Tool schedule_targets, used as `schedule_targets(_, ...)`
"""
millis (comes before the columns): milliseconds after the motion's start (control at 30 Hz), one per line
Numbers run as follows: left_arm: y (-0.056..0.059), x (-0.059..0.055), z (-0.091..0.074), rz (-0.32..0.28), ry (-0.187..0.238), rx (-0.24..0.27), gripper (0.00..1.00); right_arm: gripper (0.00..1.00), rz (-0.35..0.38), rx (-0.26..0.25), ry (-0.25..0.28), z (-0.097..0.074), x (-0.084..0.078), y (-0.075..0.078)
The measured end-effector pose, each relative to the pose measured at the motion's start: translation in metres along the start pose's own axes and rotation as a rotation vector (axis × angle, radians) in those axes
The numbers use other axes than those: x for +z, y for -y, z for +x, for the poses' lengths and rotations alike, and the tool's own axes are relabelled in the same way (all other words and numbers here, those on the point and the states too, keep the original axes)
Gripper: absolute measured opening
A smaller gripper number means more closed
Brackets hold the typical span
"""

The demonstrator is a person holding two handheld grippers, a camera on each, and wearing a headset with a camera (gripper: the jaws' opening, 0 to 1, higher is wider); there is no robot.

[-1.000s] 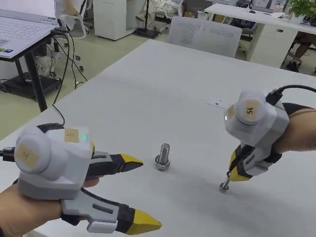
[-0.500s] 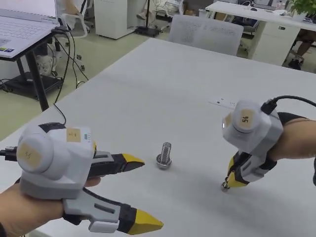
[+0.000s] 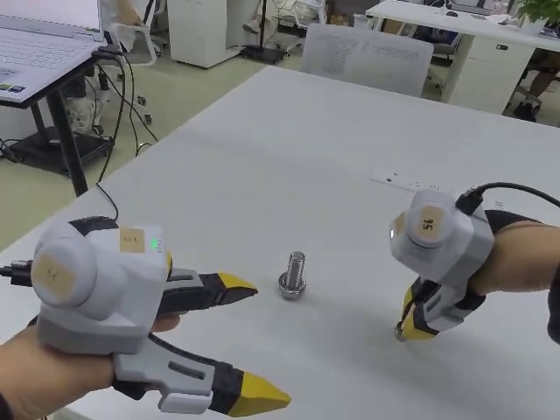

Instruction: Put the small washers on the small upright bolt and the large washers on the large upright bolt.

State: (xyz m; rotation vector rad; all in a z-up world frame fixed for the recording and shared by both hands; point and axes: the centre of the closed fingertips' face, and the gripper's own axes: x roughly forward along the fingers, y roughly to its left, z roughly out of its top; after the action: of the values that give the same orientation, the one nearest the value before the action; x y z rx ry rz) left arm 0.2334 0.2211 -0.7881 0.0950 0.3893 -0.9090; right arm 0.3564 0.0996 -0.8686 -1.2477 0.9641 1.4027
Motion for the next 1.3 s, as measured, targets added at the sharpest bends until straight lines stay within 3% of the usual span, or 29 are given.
schedule_targets(600, 0.000, -0.001, 0.001, 0.001, -0.002, -0.005, 0.72, 0.19, 0.002, -0.009, 0.014, -0.001, 0.003, -0.002)
schedule_targets(933, 0.001, -0.001, 0.002, 0.004, -0.004, -0.009, 0.72, 0.34, 0.032, -0.013, 0.038, 0.001, 0.002, -0.005)
schedule_targets(1300, 0.003, 0.000, 0.002, 0.006, -0.005, -0.012, 0.72, 0.51, 0.073, -0.010, 0.108, 0.004, 0.003, -0.011)
